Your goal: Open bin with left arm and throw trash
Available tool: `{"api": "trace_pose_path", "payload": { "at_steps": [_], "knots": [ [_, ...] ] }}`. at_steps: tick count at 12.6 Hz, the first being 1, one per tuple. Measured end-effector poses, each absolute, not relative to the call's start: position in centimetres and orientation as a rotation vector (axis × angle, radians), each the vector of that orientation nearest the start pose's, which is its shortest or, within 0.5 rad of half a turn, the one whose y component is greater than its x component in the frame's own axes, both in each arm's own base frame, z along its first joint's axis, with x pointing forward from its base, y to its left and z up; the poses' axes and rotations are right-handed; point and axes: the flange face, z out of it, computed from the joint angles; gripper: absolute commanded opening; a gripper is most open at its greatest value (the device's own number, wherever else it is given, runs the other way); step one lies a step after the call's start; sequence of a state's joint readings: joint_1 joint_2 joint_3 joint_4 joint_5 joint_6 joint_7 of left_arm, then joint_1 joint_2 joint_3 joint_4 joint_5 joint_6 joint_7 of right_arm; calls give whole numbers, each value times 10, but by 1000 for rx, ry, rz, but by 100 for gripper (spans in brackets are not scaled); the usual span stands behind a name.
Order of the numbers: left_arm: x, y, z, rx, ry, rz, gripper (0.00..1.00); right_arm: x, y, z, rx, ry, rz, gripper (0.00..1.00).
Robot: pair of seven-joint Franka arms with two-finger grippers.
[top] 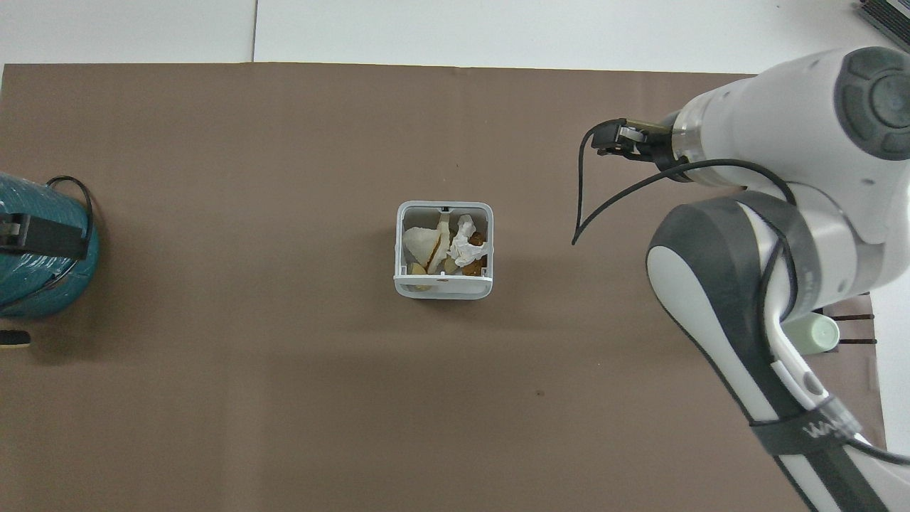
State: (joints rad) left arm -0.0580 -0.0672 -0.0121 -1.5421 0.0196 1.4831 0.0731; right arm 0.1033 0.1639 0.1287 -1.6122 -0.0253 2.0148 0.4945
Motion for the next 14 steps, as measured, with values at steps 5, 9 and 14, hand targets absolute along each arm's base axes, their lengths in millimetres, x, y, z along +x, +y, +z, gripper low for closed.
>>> {"api": "trace_pose_path", "payload": {
  "at_steps": [5, 9, 14],
  "knots": [
    [523, -35, 666, -3113, 222, -12, 100, 572, 67, 609, -3112, 368, -167, 100],
    [523, -36, 664, -3113, 225, -2, 100, 530, 1, 651, -3134, 296, -72, 100],
    [522, -42, 662, -3111, 241, 6, 100, 512, -18, 660, -3144, 175, -13, 100]
  ]
}}
